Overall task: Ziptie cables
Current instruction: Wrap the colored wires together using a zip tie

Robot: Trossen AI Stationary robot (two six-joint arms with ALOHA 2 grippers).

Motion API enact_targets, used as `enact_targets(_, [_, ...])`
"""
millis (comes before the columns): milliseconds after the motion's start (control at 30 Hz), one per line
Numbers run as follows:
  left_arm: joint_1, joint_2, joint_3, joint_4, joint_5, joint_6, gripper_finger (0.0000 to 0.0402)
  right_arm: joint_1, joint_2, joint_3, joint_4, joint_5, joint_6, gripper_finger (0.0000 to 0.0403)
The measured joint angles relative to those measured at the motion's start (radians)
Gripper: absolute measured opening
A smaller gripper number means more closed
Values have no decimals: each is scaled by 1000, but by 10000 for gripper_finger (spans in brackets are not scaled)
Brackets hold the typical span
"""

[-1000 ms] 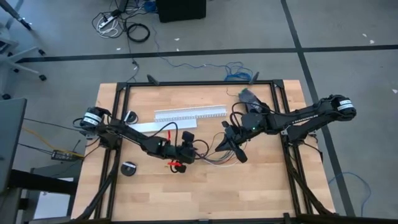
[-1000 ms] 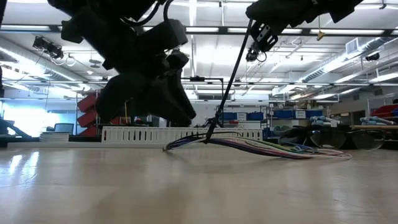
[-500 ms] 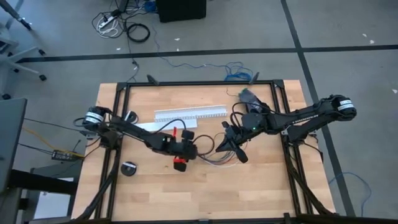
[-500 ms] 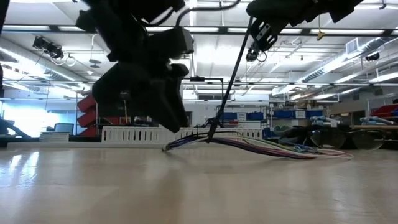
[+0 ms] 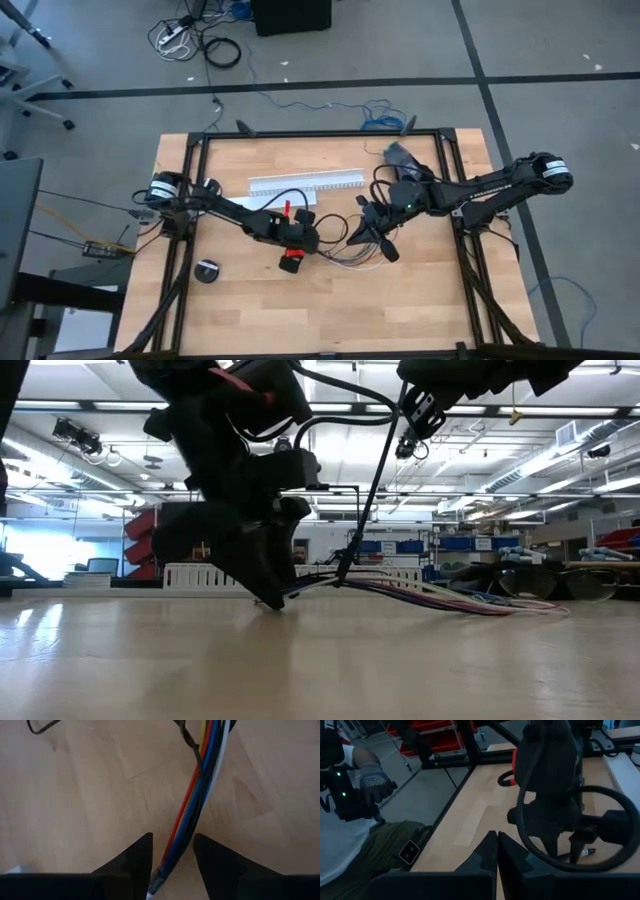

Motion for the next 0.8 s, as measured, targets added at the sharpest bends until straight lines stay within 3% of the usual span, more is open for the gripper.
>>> enact_targets(267, [0, 2, 0, -2, -25, 5, 12, -3, 0, 0, -2, 0, 0, 0])
enact_targets(800, [0, -2, 3, -124, -63, -59, 5, -3, 0, 0, -123, 37, 35, 0])
